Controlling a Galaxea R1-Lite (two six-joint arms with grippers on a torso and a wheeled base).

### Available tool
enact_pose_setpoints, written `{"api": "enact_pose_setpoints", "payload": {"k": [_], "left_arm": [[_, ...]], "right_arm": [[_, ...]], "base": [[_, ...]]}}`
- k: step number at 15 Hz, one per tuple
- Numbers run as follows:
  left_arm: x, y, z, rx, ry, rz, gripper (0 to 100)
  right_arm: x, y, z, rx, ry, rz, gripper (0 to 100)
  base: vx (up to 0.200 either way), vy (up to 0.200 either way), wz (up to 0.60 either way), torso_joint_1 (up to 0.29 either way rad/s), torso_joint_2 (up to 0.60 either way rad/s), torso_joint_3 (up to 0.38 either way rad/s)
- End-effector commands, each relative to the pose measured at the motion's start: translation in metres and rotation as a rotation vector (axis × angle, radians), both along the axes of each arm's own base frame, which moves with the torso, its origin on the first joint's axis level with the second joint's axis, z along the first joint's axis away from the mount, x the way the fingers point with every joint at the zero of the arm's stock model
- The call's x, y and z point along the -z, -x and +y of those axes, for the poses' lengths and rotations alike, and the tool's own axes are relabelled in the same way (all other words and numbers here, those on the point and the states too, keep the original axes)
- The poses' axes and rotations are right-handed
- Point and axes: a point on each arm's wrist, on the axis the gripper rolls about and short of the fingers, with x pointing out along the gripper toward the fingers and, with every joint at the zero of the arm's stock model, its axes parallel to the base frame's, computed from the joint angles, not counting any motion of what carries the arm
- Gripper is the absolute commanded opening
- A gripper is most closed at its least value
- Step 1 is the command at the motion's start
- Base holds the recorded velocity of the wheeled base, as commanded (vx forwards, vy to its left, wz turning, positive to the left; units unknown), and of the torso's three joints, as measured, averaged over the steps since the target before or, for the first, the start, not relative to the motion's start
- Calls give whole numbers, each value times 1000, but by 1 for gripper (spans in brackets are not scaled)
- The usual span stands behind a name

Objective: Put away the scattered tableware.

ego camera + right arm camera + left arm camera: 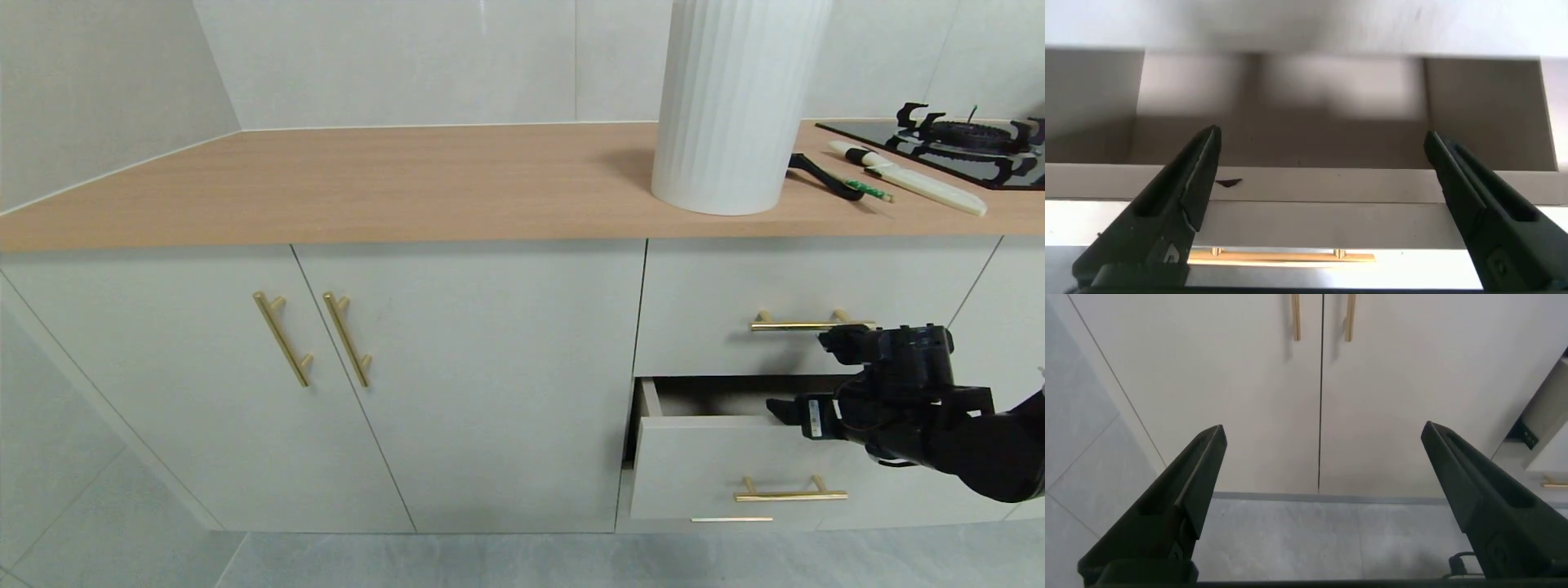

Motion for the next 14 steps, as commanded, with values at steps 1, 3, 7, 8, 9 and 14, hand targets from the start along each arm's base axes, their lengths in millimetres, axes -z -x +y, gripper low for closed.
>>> {"api": "enact_pose_setpoints", "payload": {"k": [1,3,7,8,9,14], "left_arm": [[0,0,0,0,0,0,100],[0,0,0,0,0,0,100],[0,0,0,0,0,0,100],[0,0,0,-1,0,0,100],[0,0,0,-1,0,0,100],[0,0,0,-1,0,0,100]], "right_arm": [[-8,5,0,-10,10,-2,100],[-12,15,-2,-33,49,74,100],[-15,29,-3,-66,98,196,100],[-16,34,-4,-72,108,263,100],[-17,36,-4,-72,113,285,100],[-35,72,-8,-92,148,662,100]], "base": [[0,0,0,0,0,0],[0,0,0,0,0,0],[0,0,0,0,0,0],[0,0,0,0,0,0],[0,0,0,0,0,0],[0,0,0,0,0,0]]}}
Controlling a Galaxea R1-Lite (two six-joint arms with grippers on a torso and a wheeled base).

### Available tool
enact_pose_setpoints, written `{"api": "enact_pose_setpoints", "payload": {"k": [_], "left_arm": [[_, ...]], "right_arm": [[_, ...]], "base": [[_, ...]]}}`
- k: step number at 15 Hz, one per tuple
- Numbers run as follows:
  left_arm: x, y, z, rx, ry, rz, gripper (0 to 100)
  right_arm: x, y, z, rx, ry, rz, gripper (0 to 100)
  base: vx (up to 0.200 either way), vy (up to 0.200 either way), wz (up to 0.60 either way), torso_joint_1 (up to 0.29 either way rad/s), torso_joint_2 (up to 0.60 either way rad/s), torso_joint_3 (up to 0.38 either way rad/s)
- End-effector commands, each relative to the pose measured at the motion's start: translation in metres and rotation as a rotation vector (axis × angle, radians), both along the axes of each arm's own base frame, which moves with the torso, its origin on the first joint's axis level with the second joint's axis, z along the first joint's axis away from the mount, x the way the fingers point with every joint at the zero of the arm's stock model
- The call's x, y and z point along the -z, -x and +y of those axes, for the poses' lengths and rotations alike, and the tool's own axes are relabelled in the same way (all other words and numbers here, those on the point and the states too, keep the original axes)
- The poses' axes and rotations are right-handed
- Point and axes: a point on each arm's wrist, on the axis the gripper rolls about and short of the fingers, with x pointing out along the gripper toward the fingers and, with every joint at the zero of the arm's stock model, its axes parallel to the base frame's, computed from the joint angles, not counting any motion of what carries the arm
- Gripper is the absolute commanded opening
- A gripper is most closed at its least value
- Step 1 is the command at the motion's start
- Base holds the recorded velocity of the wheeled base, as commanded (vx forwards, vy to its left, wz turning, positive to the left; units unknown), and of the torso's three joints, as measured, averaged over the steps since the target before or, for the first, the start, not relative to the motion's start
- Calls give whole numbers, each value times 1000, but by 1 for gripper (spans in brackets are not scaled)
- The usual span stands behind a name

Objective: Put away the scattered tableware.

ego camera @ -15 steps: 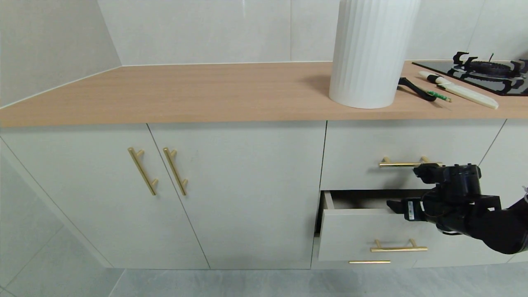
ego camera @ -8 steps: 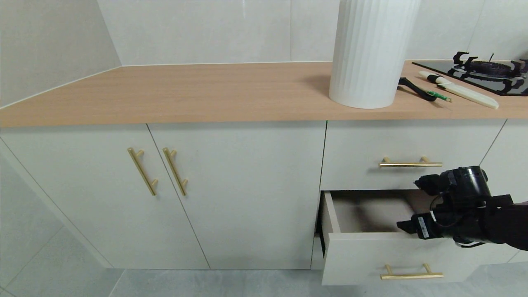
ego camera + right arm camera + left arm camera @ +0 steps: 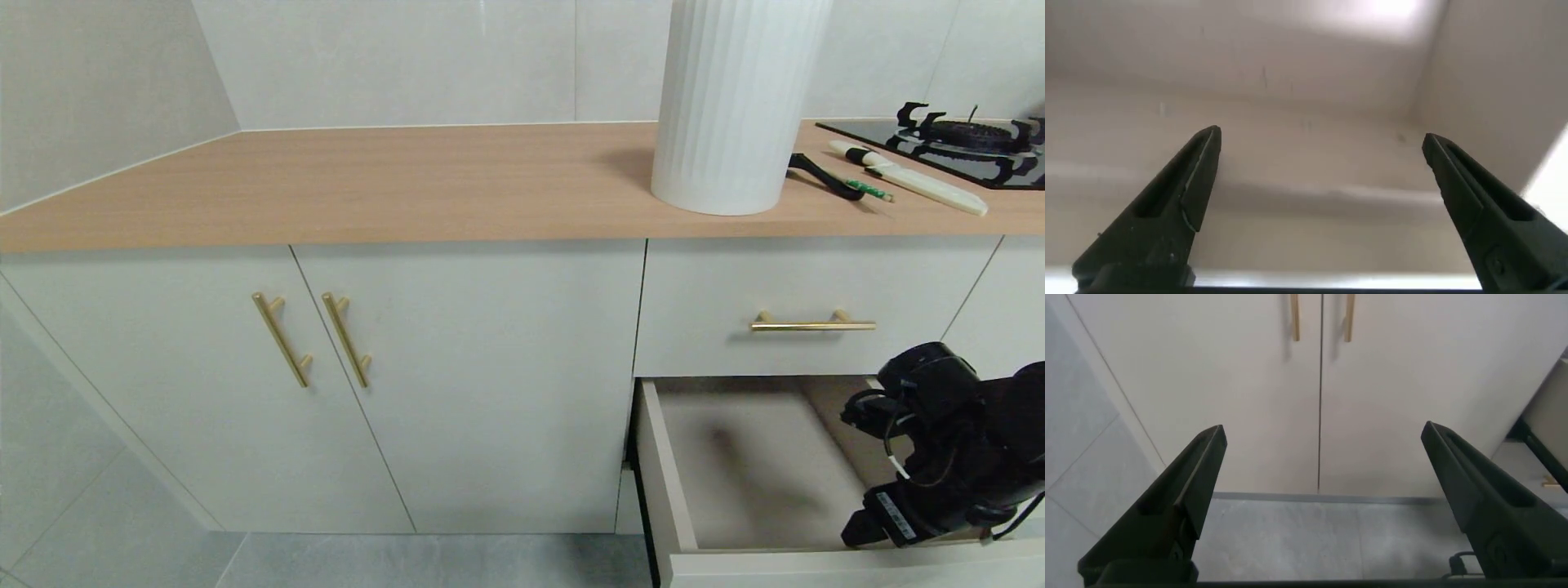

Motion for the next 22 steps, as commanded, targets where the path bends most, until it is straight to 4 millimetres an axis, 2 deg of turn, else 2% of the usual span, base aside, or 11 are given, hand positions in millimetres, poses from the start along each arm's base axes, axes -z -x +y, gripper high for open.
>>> {"api": "enact_pose_setpoints", "payload": {"k": [1,7,15,20,22], "left_arm": [[0,0,0,-2,0,0,100],[0,0,0,-2,0,0,100],[0,0,0,-2,0,0,100],[0,0,0,-2,0,0,100],[0,0,0,-2,0,0,100]], "right_arm": [[-11,6,2,-15,-1,-4,100],[-6,11,5,-25,8,33,100],[12,29,15,-106,51,140,100],[9,36,16,-127,84,209,100],[-5,28,18,-109,67,127,100]], "base": [[0,0,0,0,0,0],[0,0,0,0,0,0],[0,0,0,0,0,0],[0,0,0,0,0,0],[0,0,0,0,0,0]]}}
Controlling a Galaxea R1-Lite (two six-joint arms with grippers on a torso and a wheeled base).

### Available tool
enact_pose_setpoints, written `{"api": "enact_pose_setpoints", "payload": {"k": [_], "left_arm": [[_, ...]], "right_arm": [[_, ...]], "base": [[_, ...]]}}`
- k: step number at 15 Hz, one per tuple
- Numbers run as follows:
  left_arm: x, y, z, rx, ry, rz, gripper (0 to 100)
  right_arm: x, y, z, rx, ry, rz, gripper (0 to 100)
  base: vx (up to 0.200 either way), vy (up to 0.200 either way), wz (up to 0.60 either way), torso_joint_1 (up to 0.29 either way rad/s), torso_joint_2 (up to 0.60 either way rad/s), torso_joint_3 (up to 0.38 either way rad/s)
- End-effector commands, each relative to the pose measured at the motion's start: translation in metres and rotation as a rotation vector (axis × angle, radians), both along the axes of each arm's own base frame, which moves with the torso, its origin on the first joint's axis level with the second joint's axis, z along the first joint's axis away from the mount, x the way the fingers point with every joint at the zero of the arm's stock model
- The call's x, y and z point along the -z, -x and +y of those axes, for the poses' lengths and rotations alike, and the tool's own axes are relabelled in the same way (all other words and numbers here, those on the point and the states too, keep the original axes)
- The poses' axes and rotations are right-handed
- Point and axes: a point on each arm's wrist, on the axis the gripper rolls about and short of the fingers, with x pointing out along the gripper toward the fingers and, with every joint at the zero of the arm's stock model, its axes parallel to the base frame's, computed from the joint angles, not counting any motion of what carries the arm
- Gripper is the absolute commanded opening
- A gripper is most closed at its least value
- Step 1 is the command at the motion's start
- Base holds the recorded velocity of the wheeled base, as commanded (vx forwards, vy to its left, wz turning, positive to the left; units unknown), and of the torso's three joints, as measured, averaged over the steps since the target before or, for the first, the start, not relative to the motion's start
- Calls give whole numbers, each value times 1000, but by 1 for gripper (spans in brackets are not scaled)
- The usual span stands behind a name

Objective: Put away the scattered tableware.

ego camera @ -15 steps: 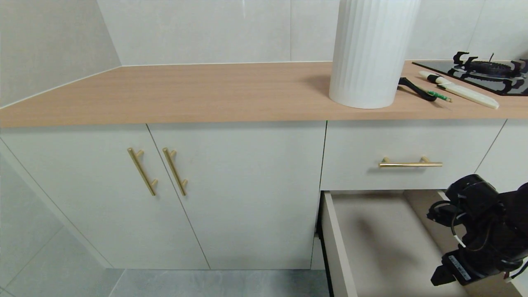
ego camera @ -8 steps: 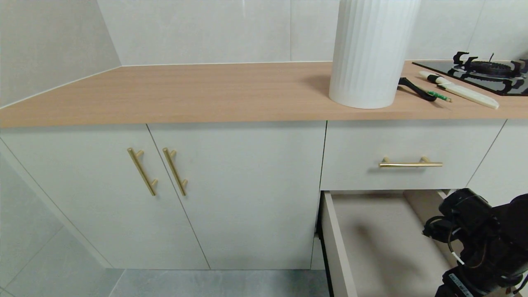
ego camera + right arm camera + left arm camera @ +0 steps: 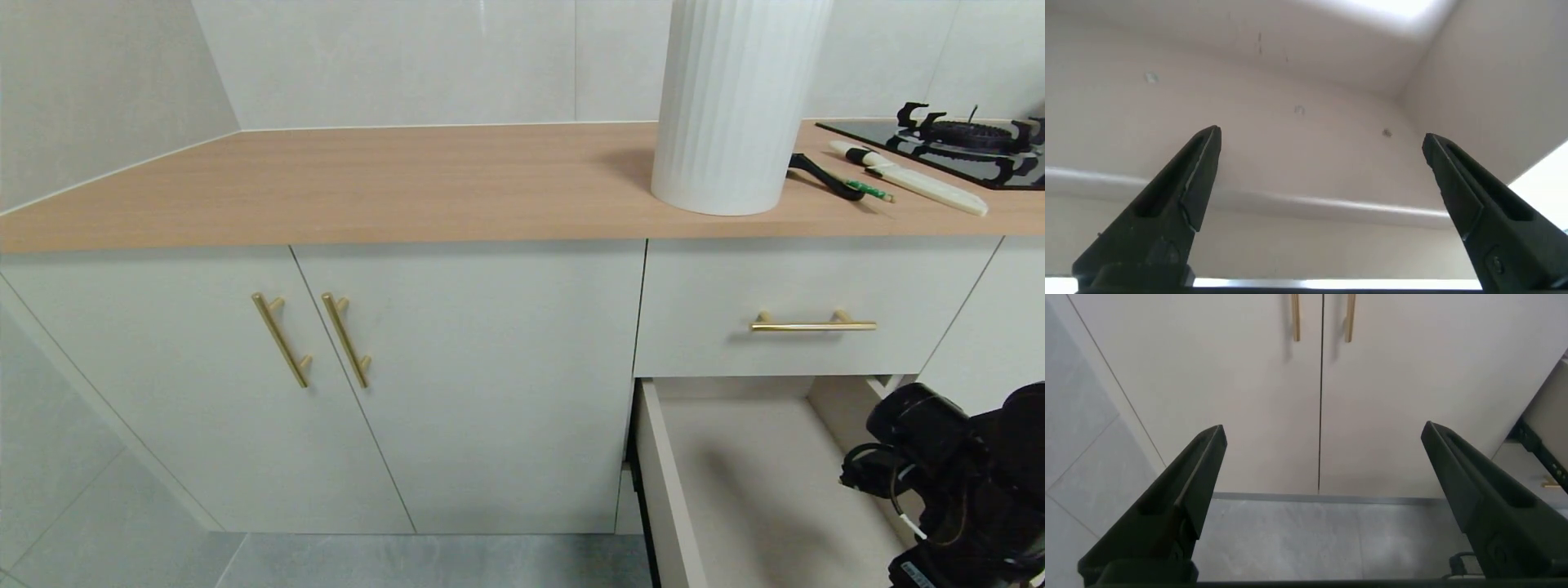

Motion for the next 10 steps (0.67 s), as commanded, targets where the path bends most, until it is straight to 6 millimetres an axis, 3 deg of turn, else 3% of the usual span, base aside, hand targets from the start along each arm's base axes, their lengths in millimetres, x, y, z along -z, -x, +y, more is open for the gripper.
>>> {"api": "enact_pose_setpoints", "payload": {"k": [1,3,5,10], "left_arm": [[0,0,0,-1,0,0,100],[0,0,0,0,0,0,100],[0,0,0,0,0,0,100],[0,0,0,0,0,0,100]], "right_arm": [[-22,-5,1,39,-37,-118,100],[-54,-2,0,112,-103,-268,100],[-76,15,-4,110,-134,-372,100],[-94,24,-10,110,-164,-536,100]], "base": [[0,0,0,0,0,0],[0,0,0,0,0,0],[0,0,0,0,0,0],[0,0,0,0,0,0]]}}
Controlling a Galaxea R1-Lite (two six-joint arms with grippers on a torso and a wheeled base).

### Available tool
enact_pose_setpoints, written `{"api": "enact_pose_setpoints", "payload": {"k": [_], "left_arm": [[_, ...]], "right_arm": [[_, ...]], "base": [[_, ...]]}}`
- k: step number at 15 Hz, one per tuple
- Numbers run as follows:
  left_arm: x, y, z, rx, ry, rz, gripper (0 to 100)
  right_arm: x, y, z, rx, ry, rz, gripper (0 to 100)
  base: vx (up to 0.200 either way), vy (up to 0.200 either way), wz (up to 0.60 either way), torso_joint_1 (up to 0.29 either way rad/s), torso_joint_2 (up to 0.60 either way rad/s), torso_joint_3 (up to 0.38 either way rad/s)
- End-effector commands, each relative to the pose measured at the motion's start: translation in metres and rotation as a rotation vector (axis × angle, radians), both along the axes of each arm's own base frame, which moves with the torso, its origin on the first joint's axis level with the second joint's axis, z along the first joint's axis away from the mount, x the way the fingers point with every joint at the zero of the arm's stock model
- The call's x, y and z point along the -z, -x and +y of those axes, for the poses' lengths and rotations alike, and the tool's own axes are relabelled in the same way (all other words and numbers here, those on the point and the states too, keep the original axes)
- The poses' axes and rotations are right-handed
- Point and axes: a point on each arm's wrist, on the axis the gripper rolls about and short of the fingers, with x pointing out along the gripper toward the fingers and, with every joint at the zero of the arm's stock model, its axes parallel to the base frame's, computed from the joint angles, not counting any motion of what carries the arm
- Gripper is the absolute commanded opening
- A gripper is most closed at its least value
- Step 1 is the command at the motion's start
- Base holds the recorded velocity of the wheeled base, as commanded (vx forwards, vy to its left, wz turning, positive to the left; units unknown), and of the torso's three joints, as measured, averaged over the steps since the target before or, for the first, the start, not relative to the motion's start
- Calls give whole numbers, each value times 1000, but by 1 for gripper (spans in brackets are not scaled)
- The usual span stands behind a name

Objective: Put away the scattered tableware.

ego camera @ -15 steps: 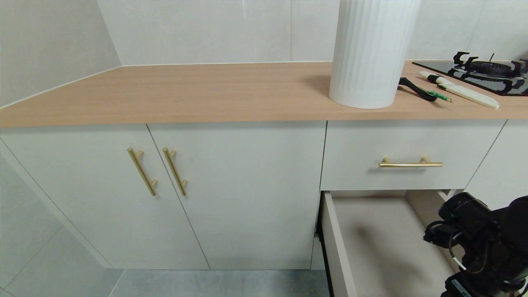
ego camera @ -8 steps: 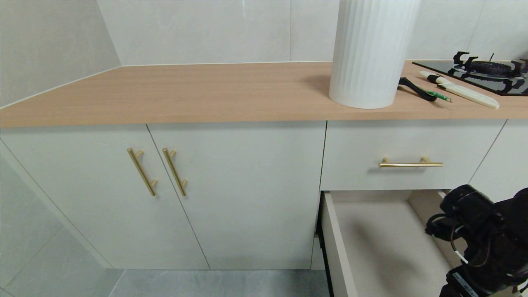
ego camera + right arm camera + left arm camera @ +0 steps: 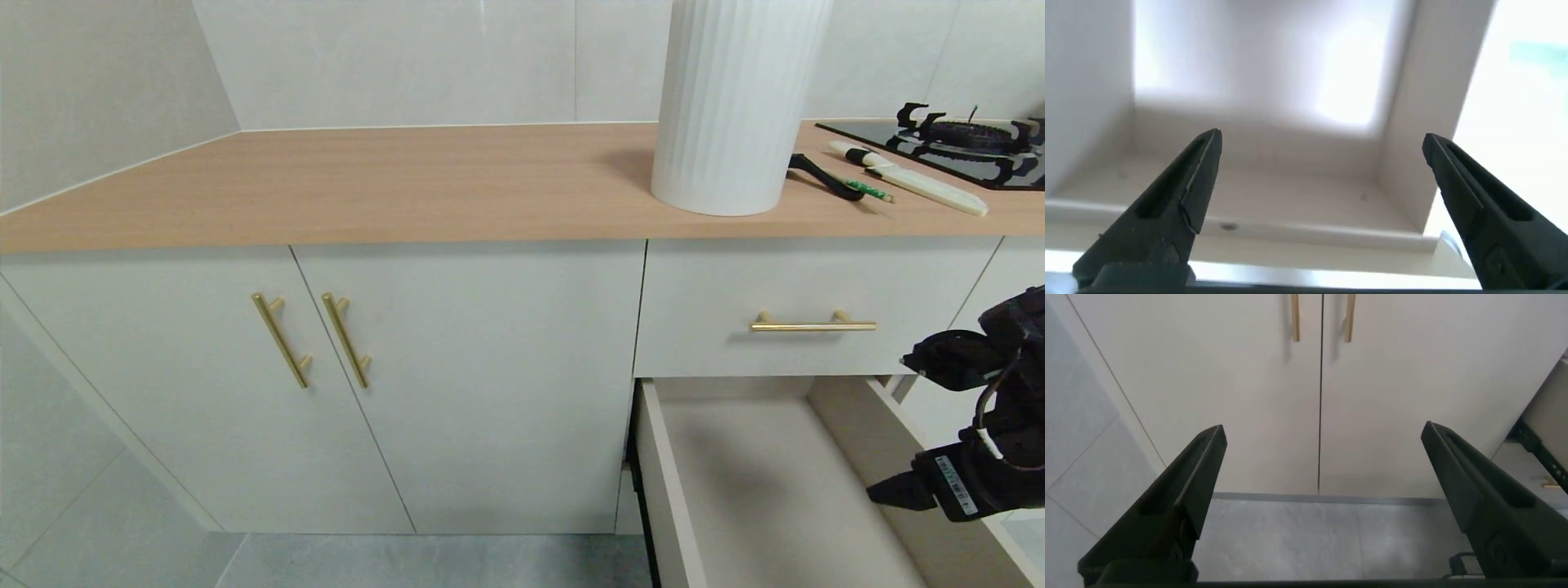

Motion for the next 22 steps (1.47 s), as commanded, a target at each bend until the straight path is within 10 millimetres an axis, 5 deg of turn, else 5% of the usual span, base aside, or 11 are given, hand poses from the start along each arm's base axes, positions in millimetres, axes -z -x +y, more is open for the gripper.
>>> {"api": "enact_pose_setpoints", "payload": {"k": [1,16,20,22], "left_arm": [[0,0,0,-2,0,0,100],[0,0,0,-2,0,0,100],[0,0,0,0,0,0,100],[0,0,0,0,0,0,100]], "right_arm": [[-10,10,-4,10,-11,-58,100],[-21,9,-4,-9,-12,-152,100],[-77,-57,-1,14,-17,-409,100],[-88,-83,-4,39,-15,-412,100]], "base": [[0,0,0,0,0,0],[0,0,0,146,-384,-238],[0,0,0,30,-66,-35],[0,0,0,0,0,0]]}}
